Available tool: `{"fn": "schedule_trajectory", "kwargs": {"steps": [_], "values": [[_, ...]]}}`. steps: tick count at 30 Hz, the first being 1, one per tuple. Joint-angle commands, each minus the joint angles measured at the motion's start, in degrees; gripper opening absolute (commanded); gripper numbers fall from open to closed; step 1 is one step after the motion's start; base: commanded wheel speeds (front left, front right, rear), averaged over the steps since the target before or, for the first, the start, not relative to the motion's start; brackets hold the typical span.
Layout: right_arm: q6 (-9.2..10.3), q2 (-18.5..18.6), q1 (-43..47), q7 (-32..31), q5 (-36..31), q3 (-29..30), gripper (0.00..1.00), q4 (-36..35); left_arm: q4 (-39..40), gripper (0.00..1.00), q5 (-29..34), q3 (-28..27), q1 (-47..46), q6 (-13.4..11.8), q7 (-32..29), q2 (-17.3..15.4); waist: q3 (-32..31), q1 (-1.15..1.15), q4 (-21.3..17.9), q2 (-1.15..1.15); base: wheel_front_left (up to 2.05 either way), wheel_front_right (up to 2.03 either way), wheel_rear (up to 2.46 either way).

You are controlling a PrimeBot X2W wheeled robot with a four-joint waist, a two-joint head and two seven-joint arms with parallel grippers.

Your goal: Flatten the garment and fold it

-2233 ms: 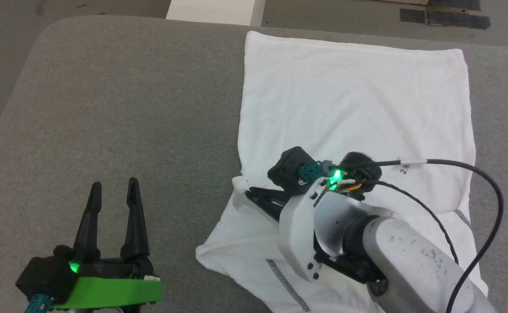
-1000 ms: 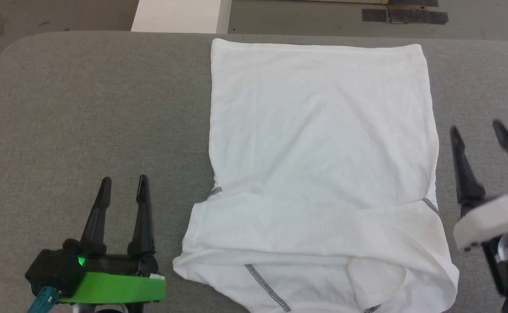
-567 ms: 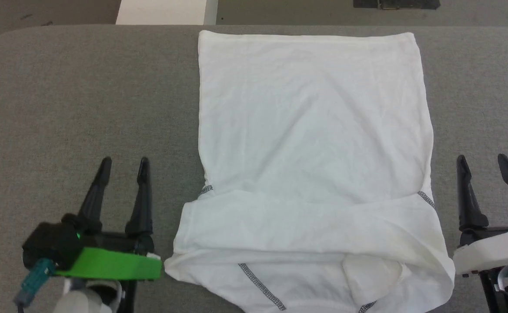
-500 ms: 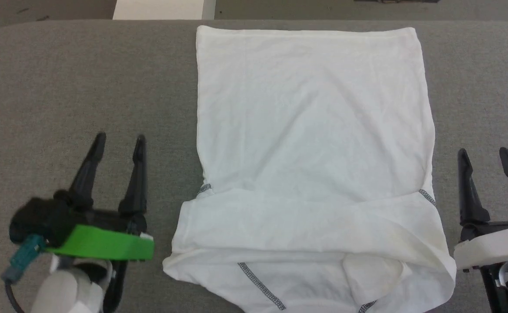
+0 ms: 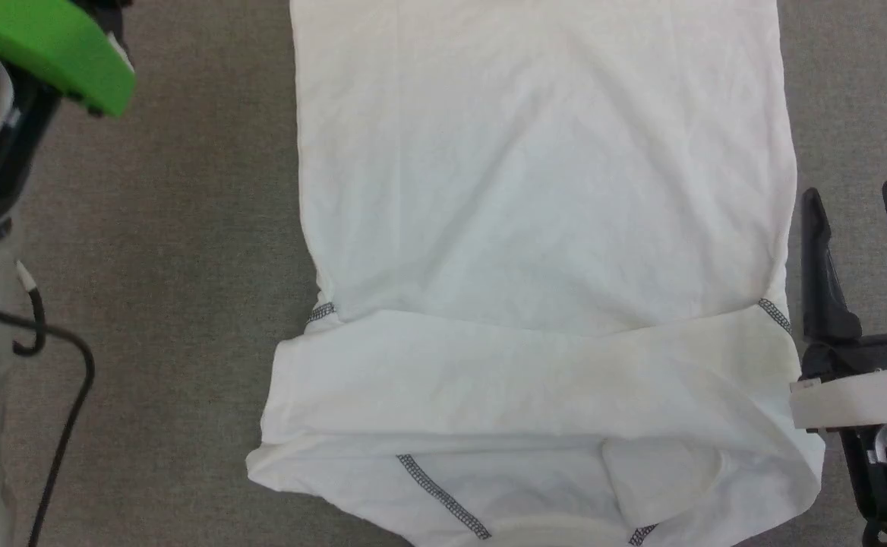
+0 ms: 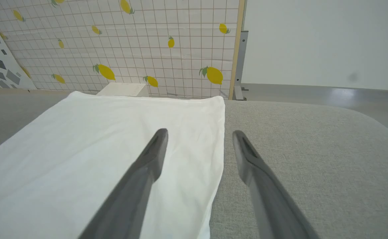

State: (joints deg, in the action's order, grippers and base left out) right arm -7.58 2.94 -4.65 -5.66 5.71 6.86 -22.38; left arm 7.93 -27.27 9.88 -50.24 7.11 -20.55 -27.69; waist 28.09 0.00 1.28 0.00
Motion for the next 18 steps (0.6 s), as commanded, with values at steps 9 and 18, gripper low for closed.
{"fn": "schedule_trajectory", "kwargs": {"steps": [9, 18], "values": [[0.09, -0.06, -3.82, 1.76, 1.12, -2.35, 1.0, -1.0, -12.72, 1.0, -3.44, 4.81, -15.12, 0.36, -10.86, -4.46, 12.49, 0.0, -5.45, 0.0, 0.0, 0.0, 0.0], [0.09, -0.06, -5.22, 3.48, 2.67, -2.98, 1.0, 0.07, -16.54, 1.0, -6.29, 9.72, -19.82, 0.37, -17.55, -9.06, 17.29, 0.0, -9.58, 0.0, 0.0, 0.0, 0.0]]}}
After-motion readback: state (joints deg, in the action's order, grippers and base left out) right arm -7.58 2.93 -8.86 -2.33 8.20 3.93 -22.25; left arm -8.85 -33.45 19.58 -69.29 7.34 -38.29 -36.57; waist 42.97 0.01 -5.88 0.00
